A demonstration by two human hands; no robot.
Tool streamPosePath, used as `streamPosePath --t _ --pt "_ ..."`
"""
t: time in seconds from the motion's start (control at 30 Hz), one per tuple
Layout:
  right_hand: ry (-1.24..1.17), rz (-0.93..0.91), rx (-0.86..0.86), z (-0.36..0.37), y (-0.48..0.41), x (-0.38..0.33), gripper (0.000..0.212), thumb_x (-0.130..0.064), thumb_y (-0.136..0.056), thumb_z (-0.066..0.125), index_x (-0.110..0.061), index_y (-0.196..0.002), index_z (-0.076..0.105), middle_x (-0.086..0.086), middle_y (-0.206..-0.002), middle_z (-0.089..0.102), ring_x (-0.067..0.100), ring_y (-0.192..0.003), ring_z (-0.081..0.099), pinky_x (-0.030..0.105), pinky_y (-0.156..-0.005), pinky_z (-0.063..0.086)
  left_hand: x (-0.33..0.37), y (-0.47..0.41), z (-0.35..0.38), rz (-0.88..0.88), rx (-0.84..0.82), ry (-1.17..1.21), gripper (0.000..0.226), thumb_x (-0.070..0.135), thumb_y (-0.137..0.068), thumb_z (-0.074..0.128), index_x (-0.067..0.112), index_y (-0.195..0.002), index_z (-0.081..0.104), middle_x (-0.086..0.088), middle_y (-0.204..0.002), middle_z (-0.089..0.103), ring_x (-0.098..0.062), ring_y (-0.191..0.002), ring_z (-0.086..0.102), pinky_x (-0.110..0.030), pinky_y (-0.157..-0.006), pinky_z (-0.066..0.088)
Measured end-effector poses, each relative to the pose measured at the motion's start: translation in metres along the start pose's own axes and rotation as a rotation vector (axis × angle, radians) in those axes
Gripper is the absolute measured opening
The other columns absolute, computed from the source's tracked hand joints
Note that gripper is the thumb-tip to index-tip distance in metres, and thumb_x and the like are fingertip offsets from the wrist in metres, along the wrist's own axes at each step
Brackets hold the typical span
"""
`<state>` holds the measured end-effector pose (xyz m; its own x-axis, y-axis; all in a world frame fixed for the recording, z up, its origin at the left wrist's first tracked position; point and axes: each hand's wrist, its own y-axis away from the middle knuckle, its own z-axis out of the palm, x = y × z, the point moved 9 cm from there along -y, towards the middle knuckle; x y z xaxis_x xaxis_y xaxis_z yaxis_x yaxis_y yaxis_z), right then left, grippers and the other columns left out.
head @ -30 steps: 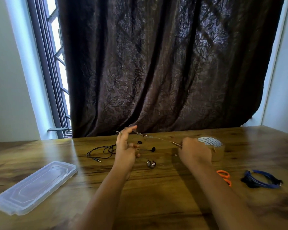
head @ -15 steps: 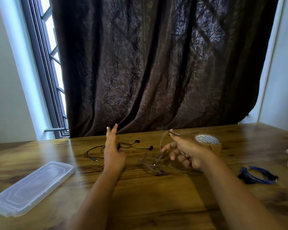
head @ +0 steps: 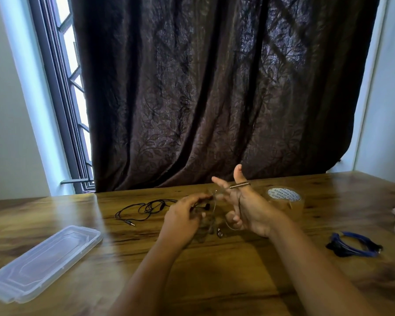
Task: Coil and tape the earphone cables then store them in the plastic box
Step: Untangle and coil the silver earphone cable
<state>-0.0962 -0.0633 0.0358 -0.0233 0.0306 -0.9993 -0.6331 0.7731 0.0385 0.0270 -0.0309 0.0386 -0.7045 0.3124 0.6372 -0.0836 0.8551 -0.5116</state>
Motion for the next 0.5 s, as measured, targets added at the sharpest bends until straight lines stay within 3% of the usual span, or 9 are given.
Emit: streamPosePath --t 0.1,0.2,0.3,0.33,0.4,0.5 --pt "-0.033 -0.084 0.045 -0.007 -0.001 -0.009 0.086 -0.089 -0.061 0.024 -0.05 -0.135 0.042 -0.005 -0.13 0.055 0.007 -0.048 0.034 0.018 -0.043 0.028 0.003 0.0 -0.009 0.043 0.091 -0.029 0.025 0.011 -0.088 0.063 0.034 -0.097 0.065 0.017 -0.101 0.065 0.0 -0.09 0.059 -0.019 -0.08 0.048" --pt "-0.034 -0.062 0.118 -0.02 0.0 -0.01 0.069 -0.079 -0.075 0.031 -0.038 -0.125 0.054 0.004 -0.107 0.068 0.005 -0.043 0.028 0.016 -0.036 0.023 -0.007 0.0 -0.024 -0.039 0.204 0.132 0.025 0.008 -0.09 0.059 0.032 -0.095 0.064 0.012 -0.099 0.067 0.0 -0.089 0.062 -0.016 -0.079 0.05" --pt "0.339 0.103 0.159 -0.032 0.006 0.003 0.052 -0.061 -0.092 0.038 -0.025 -0.124 0.056 0.003 -0.086 0.066 0.003 -0.044 0.037 0.016 -0.041 0.03 -0.027 0.002 -0.034 -0.184 0.286 0.384 0.033 0.006 -0.097 0.047 0.033 -0.111 0.062 0.0 -0.105 0.069 -0.014 -0.09 0.065 -0.035 -0.079 0.056" --pt "0.541 0.161 0.159 -0.035 0.007 0.008 0.048 -0.056 -0.093 0.042 -0.023 -0.126 0.055 0.001 -0.087 0.067 0.004 -0.053 0.047 0.02 -0.051 0.038 -0.029 0.002 -0.034 -0.201 0.289 0.408 0.041 0.005 -0.098 0.044 0.035 -0.122 0.056 0.0 -0.105 0.068 -0.016 -0.087 0.064 -0.038 -0.078 0.055" --pt "0.807 0.2 0.195 -0.04 0.004 0.015 0.039 -0.049 -0.092 0.053 -0.022 -0.118 0.06 0.001 -0.09 0.07 0.008 -0.075 0.059 0.026 -0.069 0.04 -0.024 0.001 -0.029 -0.19 0.225 0.386 0.062 0.001 -0.097 0.043 0.043 -0.14 0.032 0.005 -0.106 0.064 -0.009 -0.081 0.061 -0.031 -0.072 0.054" --pt "0.784 0.178 0.325 -0.051 -0.001 0.015 0.025 -0.042 -0.084 0.067 -0.023 -0.101 0.065 0.0 -0.091 0.068 0.012 -0.084 0.06 0.026 -0.074 0.045 -0.011 0.001 -0.019 -0.149 0.188 0.374 0.093 0.001 -0.09 0.058 0.055 -0.139 0.0 0.007 -0.111 0.059 0.003 -0.058 0.053 -0.013 -0.054 0.046"
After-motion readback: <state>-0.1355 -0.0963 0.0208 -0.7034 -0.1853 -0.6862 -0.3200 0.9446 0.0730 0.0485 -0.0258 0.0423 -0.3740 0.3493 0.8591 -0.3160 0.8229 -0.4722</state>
